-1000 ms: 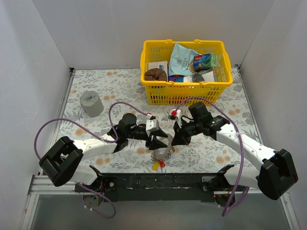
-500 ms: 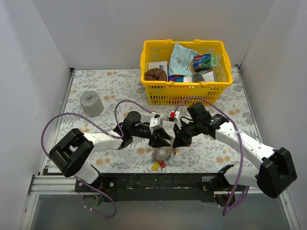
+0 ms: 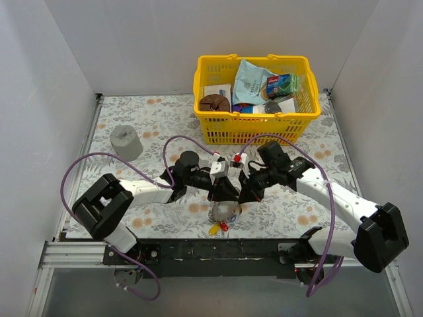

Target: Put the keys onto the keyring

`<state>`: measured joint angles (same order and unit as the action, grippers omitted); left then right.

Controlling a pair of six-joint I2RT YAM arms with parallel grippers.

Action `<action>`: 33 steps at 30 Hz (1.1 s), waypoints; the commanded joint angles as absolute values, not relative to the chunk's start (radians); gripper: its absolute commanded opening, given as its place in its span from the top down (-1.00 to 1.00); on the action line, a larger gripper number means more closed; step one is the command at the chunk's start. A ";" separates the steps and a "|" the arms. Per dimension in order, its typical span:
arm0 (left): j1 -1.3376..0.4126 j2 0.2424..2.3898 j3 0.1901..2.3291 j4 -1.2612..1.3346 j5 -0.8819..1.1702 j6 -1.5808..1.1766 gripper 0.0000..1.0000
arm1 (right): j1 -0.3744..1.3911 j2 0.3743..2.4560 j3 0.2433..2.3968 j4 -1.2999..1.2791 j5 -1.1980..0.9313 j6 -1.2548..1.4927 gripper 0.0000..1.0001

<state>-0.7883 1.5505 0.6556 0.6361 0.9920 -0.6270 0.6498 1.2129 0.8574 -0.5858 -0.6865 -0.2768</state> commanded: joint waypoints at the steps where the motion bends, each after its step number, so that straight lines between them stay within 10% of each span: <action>1: -0.795 1.548 0.686 0.592 1.006 -0.597 0.51 | 0.653 1.201 0.904 -0.578 -0.698 -0.284 0.97; 24: -0.807 1.557 0.654 0.681 0.986 -0.658 1.00 | 0.655 1.148 0.853 -0.493 -0.701 -0.246 0.97; 33: -0.807 1.543 0.483 1.072 0.873 -0.851 1.00 | 0.655 0.974 0.715 -0.209 -0.608 -0.072 0.34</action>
